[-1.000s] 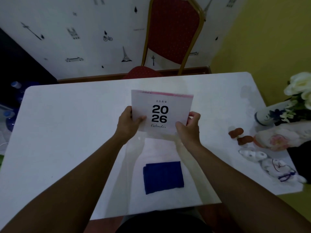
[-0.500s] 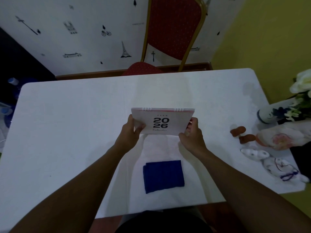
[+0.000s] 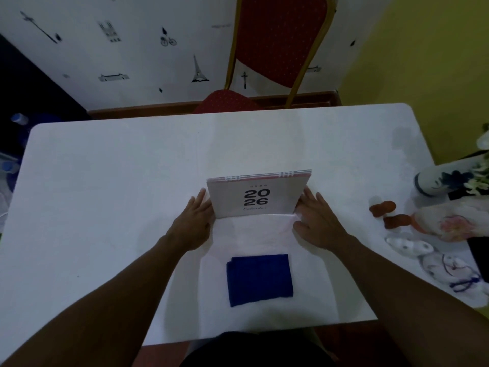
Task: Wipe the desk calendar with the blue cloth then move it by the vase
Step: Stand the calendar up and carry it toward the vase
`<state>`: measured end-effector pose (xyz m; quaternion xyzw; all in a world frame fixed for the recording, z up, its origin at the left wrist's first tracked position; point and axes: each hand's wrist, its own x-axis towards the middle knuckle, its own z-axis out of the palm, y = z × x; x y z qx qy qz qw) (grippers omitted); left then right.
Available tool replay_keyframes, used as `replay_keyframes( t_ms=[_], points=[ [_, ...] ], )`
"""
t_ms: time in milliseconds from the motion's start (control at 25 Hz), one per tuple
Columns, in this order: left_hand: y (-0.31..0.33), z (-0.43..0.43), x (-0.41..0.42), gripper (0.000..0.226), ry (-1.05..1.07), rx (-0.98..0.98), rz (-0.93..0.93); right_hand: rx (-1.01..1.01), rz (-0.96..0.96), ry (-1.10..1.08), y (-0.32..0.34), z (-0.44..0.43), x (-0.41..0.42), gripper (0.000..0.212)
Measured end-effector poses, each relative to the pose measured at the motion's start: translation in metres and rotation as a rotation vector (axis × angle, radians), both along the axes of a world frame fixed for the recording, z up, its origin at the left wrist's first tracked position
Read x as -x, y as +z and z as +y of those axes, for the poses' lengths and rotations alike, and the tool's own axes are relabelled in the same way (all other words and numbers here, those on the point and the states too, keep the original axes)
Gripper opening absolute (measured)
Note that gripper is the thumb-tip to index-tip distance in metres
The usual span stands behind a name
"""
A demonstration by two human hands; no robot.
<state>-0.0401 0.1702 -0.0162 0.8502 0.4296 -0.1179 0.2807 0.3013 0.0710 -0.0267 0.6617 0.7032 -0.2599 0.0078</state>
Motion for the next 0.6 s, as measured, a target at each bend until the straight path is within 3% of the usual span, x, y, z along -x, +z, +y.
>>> replay_keyframes(
  t_ms=[200, 400, 600],
  points=[
    [-0.006, -0.005, -0.003, 0.066, -0.057, -0.074, 0.126, -0.072, 0.002, -0.063, 0.0, -0.004, 0.006, 0.058],
    [-0.003, -0.003, 0.005, 0.071, -0.048, -0.046, 0.063, -0.083, 0.047, -0.103, 0.003, -0.003, 0.009, 0.052],
    [-0.003, -0.015, 0.012, 0.072, -0.026, -0.057, 0.069, -0.064, -0.03, -0.056, 0.012, -0.003, 0.003, 0.067]
  ],
)
